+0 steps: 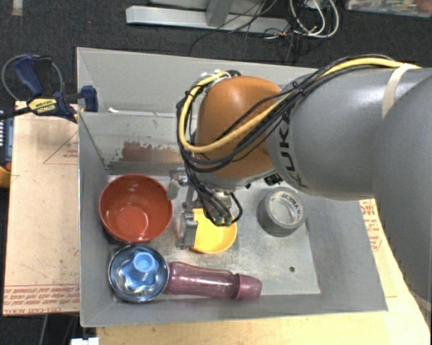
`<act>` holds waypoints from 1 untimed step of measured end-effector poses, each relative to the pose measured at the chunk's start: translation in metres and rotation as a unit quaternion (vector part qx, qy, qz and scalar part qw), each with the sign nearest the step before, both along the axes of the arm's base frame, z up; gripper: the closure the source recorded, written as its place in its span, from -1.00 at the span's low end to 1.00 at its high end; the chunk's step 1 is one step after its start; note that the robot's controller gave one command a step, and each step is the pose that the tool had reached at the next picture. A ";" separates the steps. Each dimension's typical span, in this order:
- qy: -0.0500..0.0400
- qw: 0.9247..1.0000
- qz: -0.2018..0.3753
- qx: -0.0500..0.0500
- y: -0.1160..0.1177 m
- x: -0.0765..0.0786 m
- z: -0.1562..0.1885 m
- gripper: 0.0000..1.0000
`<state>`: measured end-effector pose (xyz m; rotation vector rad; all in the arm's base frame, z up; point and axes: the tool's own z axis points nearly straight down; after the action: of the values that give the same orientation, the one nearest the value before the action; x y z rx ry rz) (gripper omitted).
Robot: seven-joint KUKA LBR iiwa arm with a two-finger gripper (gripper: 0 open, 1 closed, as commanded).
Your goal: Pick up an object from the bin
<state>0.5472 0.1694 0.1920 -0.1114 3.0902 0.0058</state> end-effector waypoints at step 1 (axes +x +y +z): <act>0.001 1.000 -0.002 -0.001 -0.011 -0.009 -0.099 -1.00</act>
Offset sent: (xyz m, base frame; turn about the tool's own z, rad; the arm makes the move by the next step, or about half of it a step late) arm -0.0683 -0.0092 -0.0513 -0.1816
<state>0.5378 0.1584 0.0929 -0.1050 3.0927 0.0021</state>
